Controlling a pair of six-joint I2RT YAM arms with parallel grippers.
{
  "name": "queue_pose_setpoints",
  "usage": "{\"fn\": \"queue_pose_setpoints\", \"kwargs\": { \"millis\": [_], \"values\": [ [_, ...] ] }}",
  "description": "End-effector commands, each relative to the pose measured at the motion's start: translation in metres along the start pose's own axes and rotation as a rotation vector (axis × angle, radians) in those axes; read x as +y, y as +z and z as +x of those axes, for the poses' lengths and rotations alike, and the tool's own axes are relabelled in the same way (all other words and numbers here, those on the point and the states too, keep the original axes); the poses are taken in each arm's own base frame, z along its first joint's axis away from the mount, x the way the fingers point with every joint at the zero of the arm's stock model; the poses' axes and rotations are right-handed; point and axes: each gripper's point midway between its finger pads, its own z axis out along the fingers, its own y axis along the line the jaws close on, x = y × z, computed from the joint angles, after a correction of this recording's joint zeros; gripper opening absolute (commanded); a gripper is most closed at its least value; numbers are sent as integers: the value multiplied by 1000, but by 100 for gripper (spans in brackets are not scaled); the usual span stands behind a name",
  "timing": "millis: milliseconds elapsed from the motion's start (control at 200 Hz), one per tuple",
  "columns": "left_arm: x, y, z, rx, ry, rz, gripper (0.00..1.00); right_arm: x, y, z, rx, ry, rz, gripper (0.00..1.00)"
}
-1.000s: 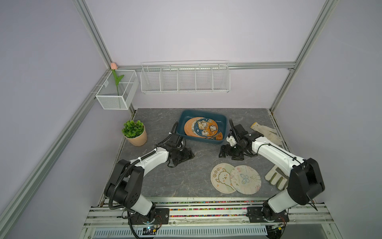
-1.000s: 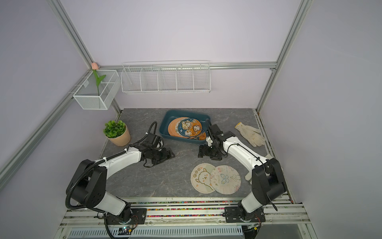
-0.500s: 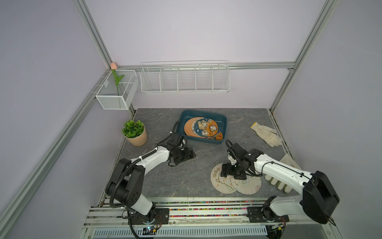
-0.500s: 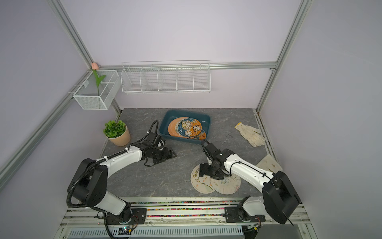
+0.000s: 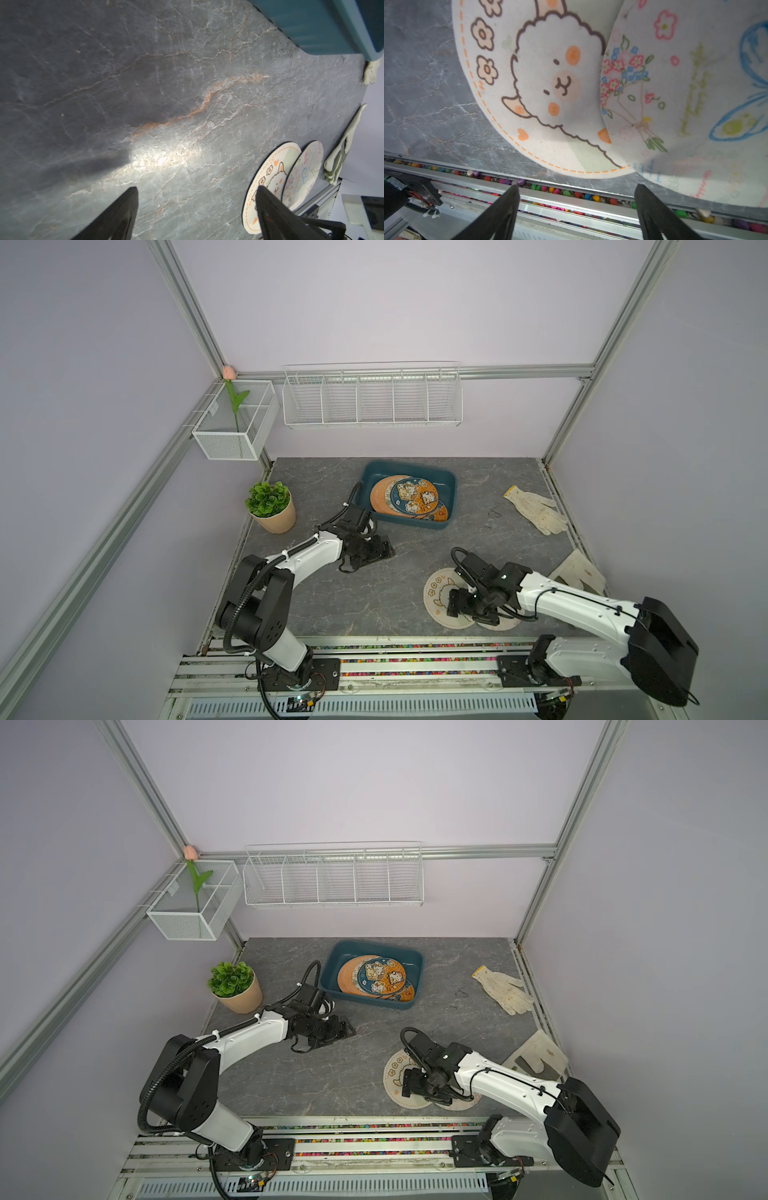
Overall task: Put the coasters into the storage box
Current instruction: Move the coaster to the center of the board.
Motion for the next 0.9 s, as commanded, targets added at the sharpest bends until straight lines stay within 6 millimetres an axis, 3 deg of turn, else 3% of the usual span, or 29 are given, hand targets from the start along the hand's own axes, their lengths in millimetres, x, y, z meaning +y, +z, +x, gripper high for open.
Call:
{"fn": "queue_pose_setpoints", "kwargs": {
  "millis": [0,230,565,900],
  "values": [
    [-4,0,1,23,32,0,88,-2,5,3,-18,57,5,88],
    [-5,3,3,37,33,-1,88,-4,18,9,-7,64,20,88],
    [-5,1,1,34,33,-12,89,-5,29,2,-25,34,47,88],
    [-4,0,1,38,30,-21,89,28,36,-23,-38,-96,34,89]
  ]
}}
